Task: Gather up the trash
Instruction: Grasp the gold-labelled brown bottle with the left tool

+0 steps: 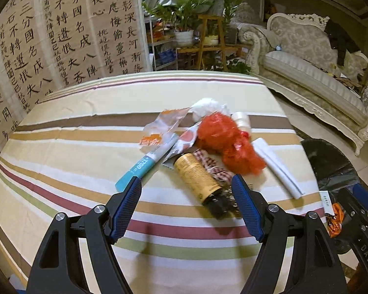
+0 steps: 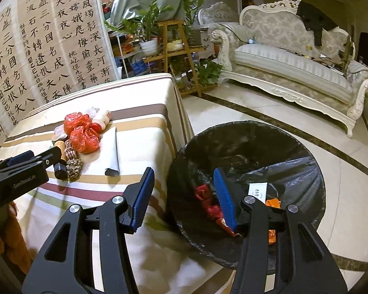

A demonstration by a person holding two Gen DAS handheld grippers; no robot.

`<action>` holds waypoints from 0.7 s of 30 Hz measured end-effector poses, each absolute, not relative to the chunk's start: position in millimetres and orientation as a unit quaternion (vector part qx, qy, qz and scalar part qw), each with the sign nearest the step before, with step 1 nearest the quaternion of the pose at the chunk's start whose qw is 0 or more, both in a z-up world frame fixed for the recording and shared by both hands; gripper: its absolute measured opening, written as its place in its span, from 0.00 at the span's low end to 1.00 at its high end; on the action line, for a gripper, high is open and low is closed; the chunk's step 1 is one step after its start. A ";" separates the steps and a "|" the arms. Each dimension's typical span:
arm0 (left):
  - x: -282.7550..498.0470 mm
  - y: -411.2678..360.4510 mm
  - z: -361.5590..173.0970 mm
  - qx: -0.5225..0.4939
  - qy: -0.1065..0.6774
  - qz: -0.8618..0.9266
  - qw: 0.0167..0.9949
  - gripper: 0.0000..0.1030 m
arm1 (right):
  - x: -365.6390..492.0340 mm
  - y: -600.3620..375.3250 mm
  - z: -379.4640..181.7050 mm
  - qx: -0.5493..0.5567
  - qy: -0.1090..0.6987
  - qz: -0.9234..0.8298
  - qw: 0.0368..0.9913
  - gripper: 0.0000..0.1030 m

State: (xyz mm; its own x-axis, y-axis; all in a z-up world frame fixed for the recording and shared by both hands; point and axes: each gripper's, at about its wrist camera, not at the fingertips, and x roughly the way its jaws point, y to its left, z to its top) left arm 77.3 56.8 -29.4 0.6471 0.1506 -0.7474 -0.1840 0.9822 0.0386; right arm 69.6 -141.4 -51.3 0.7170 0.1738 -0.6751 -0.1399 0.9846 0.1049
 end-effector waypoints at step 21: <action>78.9 72.4 -42.7 -0.023 0.437 0.072 0.896 0.46 | 70.2 -125.8 -50.3 0.015 0.370 0.102 0.923 0.48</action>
State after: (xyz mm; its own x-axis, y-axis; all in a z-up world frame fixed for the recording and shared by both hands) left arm 78.9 72.4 -42.7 0.6076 0.1083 -0.7868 -0.1485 0.9887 0.0214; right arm 70.2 -125.8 -50.3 0.7047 0.2000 -0.6807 -0.1778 0.9786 0.1035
